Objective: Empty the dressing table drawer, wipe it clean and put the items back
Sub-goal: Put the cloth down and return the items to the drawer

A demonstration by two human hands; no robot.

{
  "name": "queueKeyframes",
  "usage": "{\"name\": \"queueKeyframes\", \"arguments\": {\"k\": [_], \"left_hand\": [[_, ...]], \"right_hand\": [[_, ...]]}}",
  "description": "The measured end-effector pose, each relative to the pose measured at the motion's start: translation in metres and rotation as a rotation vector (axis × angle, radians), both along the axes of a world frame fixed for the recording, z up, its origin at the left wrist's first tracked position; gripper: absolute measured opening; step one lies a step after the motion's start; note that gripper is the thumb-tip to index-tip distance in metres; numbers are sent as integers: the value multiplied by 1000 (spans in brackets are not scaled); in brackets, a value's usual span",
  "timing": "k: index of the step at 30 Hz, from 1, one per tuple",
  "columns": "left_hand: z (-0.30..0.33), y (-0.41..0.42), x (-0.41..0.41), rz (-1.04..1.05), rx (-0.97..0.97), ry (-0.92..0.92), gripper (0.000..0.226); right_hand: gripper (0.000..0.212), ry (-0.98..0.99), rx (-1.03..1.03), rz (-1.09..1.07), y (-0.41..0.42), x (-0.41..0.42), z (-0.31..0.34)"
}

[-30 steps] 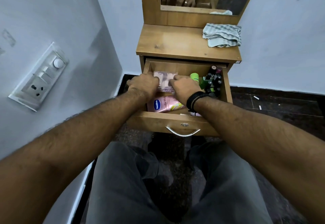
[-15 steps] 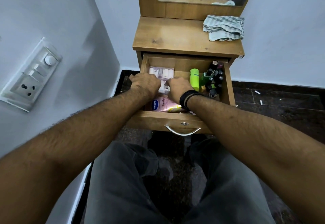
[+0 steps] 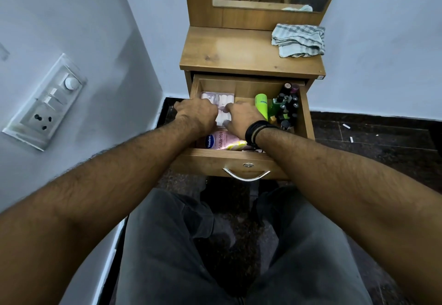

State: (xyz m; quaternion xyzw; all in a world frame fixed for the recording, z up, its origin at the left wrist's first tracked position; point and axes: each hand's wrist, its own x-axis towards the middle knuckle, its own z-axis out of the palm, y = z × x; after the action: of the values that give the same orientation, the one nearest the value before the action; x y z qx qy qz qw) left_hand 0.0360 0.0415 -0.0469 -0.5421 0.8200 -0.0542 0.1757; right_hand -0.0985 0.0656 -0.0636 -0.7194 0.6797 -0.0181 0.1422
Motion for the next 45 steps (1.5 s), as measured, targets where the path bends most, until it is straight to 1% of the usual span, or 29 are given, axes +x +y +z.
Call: {"name": "queueKeyframes", "arguments": {"k": [4, 8, 12, 14, 18, 21, 24, 26, 28, 32, 37, 41, 45], "left_hand": [[25, 20, 1, 18, -41, 56, 32], [52, 51, 2, -7, -88, 110, 26], [66, 96, 4, -70, -138, 188, 29], [66, 123, 4, -88, -129, 205, 32], [54, 172, 5, -84, -50, 182, 35], [36, 197, 3, -83, 54, 121, 40], [14, 215, -4, -28, 194, 94, 62], [1, 222, -9, 14, 236, 111, 76], [-9, 224, -12, 9, 251, 108, 86], [-17, 220, -16, -4, 267, 78, 95], [-18, 212, -13, 12, 271, 45, 98], [-22, 207, -10, 8, 277, 46, 98], [-24, 201, -13, 5, 294, 46, 96]], "right_hand": [[35, -16, -75, -29, 20, -1, 24], [29, -48, -171, -76, 57, 0, 47], [23, -56, -287, -81, 105, -2, 59], [25, -54, -305, -80, 130, -3, 60], [24, -15, -277, -95, 177, -6, 46], [26, -22, -162, -132, 204, -10, 27], [44, -8, 16, -168, 220, -17, 5], [58, -30, 93, -204, 226, -21, -7], [67, -57, 142, -239, 229, -23, -16], [75, -44, 179, -208, 226, -28, -23], [79, -25, 224, -192, 223, -29, -23], [77, 25, 209, -214, 221, -25, -22], [70, 85, 144, -249, 215, -20, -22]]}}
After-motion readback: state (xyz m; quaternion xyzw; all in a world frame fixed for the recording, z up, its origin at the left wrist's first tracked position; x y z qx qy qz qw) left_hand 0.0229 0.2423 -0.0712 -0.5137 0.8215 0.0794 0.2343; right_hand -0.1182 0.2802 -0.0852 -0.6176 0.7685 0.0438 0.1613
